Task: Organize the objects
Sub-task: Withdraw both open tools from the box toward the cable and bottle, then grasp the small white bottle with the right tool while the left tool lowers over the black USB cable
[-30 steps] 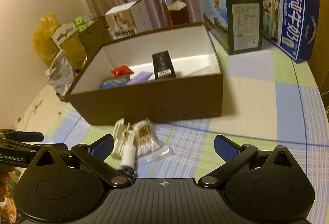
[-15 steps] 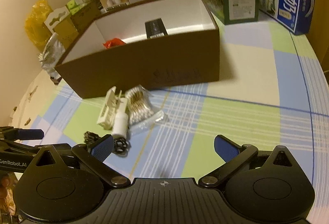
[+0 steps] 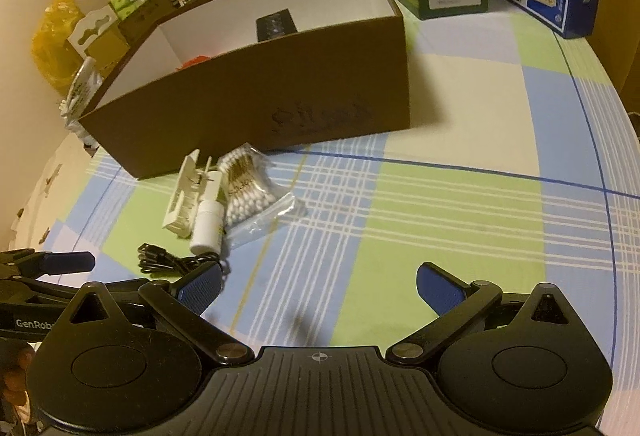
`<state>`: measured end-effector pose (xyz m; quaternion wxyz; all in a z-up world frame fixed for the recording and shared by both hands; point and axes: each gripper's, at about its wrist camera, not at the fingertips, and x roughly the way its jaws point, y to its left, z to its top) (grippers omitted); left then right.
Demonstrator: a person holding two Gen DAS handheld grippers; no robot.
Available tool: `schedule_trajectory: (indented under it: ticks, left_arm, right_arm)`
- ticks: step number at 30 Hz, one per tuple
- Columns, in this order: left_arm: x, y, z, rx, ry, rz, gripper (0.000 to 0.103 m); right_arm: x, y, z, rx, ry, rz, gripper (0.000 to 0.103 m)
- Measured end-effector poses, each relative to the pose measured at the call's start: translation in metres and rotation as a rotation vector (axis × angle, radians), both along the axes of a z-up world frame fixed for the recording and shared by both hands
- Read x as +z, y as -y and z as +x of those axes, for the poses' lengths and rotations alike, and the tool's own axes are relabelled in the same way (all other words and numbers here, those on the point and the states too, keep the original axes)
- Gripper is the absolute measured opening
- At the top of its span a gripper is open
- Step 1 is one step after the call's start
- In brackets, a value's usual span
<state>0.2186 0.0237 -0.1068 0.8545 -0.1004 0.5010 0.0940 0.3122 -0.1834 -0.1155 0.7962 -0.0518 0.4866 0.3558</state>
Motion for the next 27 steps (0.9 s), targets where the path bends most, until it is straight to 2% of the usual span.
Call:
schedule_trajectory:
  ticks: [14, 27]
  left_arm:
    - [-0.028, 0.005, 0.034, -0.039, -0.059, 0.002, 0.100]
    - [-0.038, 0.006, 0.041, -0.054, -0.044, 0.010, 0.093]
  right_arm:
    - [-0.014, 0.001, 0.022, -0.038, -0.029, -0.019, 0.101]
    - [-0.021, -0.006, 0.026, -0.035, -0.048, -0.020, 0.101]
